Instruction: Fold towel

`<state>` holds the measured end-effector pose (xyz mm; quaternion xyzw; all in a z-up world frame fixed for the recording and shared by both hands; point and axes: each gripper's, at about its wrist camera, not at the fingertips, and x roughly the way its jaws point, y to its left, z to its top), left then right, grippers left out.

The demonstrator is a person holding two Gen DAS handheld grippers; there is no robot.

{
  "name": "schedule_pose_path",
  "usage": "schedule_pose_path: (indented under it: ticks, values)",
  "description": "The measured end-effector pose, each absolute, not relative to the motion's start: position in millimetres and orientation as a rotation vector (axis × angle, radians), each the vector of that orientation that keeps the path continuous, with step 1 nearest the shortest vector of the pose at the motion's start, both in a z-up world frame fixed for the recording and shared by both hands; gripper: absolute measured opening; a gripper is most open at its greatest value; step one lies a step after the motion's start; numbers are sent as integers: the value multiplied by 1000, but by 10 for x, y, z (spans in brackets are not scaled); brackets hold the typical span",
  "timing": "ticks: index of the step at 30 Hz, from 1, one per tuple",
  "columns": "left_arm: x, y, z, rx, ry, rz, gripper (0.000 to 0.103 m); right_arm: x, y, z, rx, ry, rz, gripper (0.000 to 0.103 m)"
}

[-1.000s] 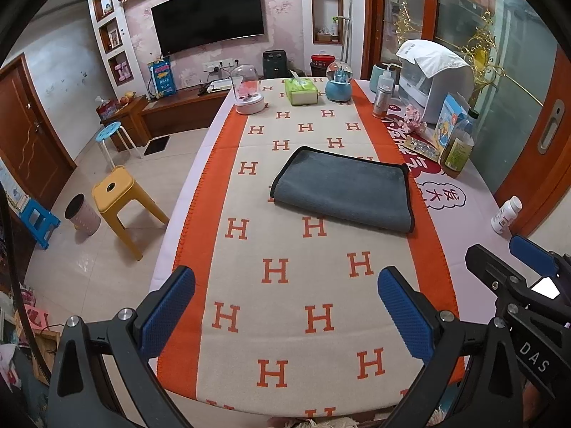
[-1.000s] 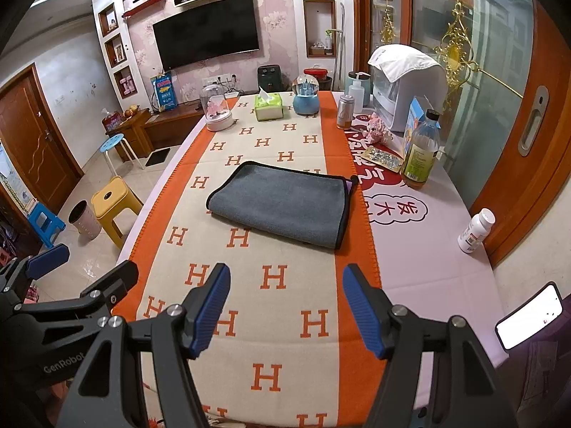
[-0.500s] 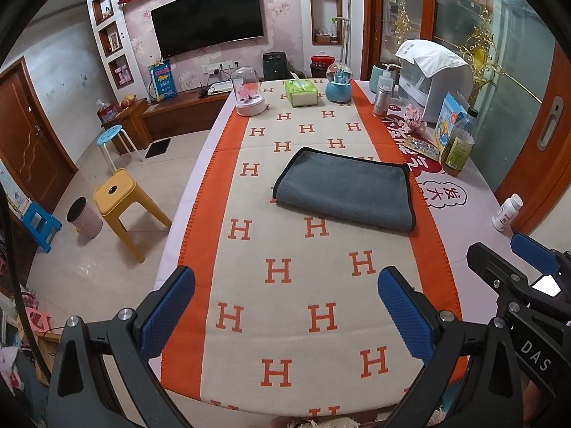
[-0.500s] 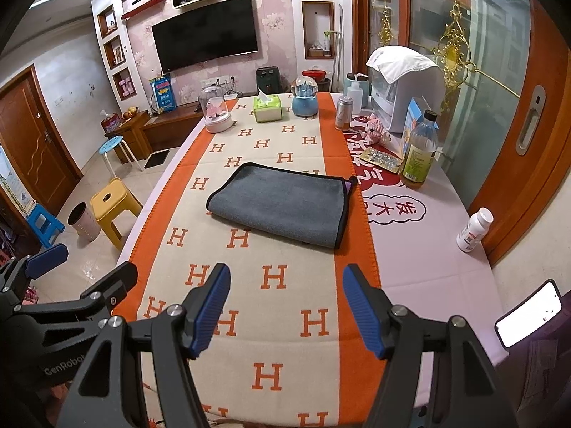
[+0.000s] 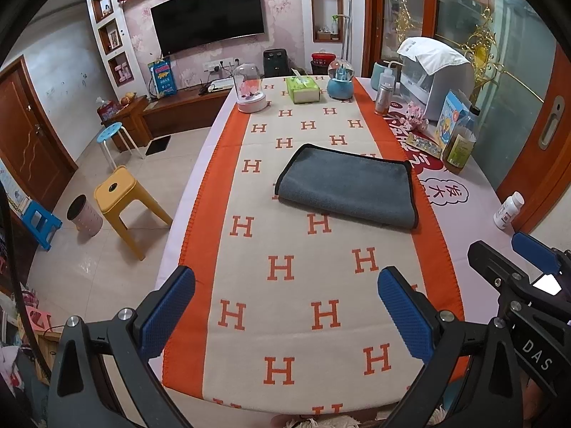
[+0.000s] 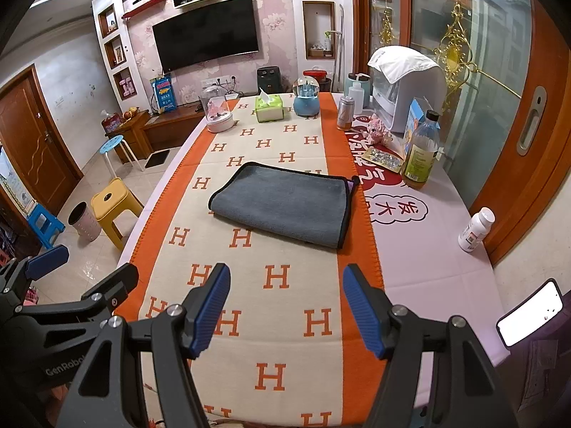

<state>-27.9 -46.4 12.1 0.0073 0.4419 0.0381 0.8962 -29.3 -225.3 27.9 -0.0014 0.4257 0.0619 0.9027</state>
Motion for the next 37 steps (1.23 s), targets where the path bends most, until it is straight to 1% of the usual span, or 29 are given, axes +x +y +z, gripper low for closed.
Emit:
schedule_pose_path:
  ticks: [37]
  values:
    - [-162, -342, 133, 29, 930, 73, 102, -202, -2202, 244, -9, 891, 111, 66]
